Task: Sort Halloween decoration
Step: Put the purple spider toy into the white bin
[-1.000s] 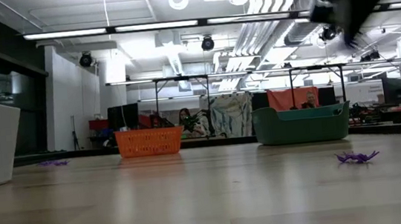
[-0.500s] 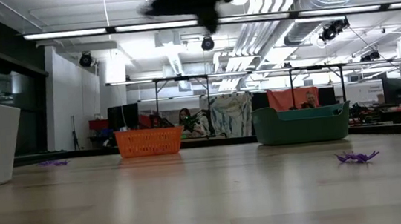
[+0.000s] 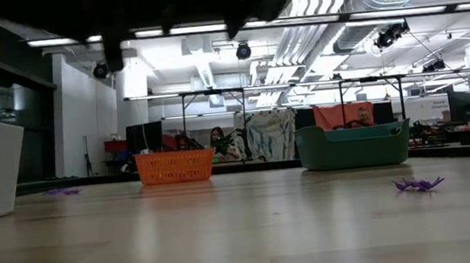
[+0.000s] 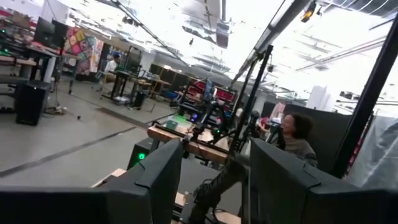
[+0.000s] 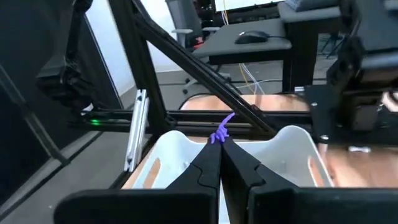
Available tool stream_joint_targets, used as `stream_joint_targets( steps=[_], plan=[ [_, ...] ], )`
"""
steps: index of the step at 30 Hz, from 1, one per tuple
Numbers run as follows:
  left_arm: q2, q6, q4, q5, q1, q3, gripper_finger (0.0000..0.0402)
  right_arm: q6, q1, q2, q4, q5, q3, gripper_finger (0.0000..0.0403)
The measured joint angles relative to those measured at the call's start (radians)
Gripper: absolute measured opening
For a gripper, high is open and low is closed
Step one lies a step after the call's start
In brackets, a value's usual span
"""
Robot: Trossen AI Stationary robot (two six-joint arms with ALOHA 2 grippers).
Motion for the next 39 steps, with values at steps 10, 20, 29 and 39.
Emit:
stream_joint_targets(
  steps=[10, 20, 29, 39],
  plan=[
    [0.0, -0.018, 0.0, -0.002, 0.0, 0.0, 0.0181, 0.046, -0.005, 0.143, -0.042, -0.016, 0.16, 0.0],
    [0.0, -0.018, -0.001, 0.0, 0.0, 0.0, 0.0181, 0.041, -0.003, 0.143, -0.094, -0.009, 0.162, 0.0],
    [0.0, -0.016, -0.001, 0.001, 0.0, 0.0, 0.0181, 0.054, -0.004, 0.143, -0.102, 0.027, 0.162, 0.0099],
    [0.0, -0.016, -0.001, -0.002, 0.0, 0.0, 0.0181, 0.073, -0.036, 0.106, -0.083, -0.025, 0.162, 0.0212]
  ],
)
